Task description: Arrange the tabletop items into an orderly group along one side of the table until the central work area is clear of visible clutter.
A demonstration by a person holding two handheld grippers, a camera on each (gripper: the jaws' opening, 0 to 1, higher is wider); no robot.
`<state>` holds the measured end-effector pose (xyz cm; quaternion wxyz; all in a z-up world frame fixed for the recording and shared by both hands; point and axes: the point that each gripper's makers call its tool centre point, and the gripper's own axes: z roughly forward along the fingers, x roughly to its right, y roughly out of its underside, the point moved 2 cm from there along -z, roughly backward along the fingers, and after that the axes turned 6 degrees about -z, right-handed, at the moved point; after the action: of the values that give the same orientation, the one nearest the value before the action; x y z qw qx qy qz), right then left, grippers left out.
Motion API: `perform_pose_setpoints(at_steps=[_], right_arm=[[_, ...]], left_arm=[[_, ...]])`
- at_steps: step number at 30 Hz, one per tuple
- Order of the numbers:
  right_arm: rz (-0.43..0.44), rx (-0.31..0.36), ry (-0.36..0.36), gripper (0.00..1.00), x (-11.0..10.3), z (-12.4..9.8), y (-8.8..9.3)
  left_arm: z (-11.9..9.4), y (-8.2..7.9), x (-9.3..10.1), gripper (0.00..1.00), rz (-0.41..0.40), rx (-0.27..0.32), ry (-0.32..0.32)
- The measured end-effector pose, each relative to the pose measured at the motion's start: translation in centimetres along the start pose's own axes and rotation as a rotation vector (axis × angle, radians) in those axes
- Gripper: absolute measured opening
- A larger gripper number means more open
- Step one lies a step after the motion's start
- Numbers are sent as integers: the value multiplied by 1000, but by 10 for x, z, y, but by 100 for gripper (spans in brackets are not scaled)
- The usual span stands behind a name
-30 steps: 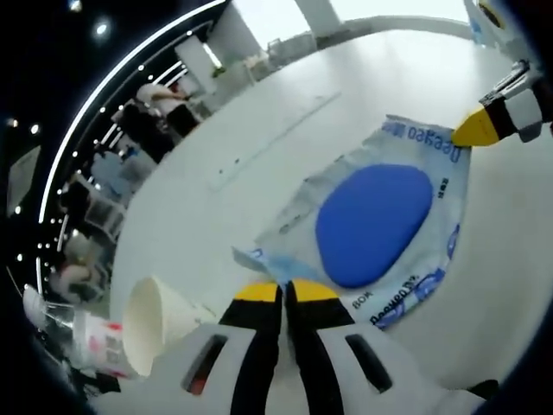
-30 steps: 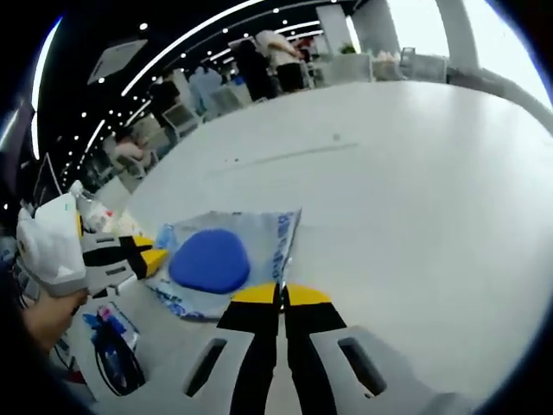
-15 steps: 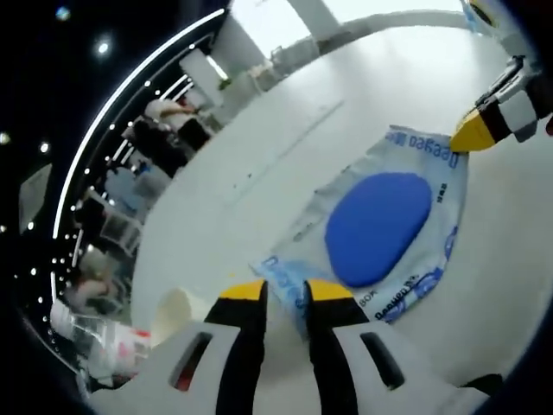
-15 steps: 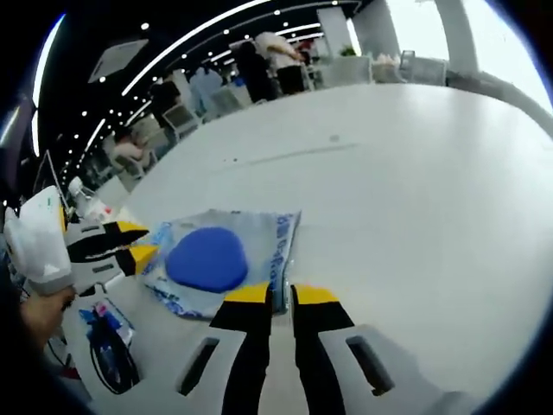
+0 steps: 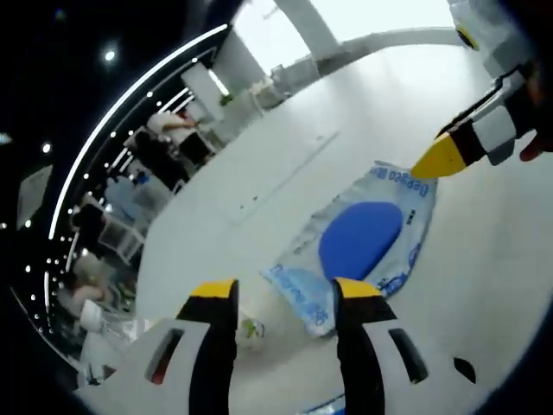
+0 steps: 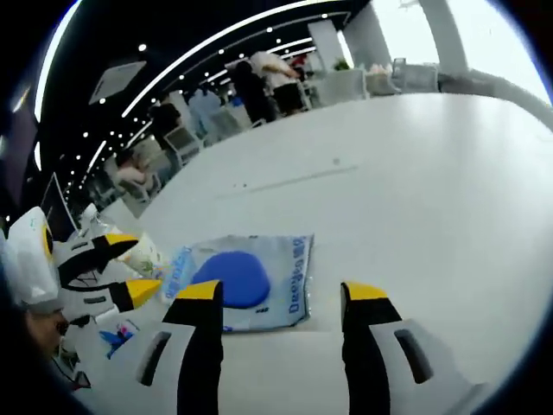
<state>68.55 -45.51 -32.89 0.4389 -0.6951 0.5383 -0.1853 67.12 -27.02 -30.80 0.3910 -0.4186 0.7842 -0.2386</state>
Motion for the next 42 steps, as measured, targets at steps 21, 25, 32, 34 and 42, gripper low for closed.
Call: perform_pose_setpoints(at_steps=[21,25,32,34,42], right_arm=[[-98,-11,-178,76,-70,-48,8],[-121,-32,-223,78,-85,-54,16],[-104,-42,-279,77,-107,-62,22],[-113,-44,-292,77,-114,-64,23],[-64,-77,-366,75,-133,-64,32]], left_arm=[[-71,7,12,90,-268,105,186],[-85,11,17,96,-253,123,218],[-102,22,21,99,-275,137,280],[-108,23,21,99,-251,145,281],[-134,25,22,99,-314,190,324]])
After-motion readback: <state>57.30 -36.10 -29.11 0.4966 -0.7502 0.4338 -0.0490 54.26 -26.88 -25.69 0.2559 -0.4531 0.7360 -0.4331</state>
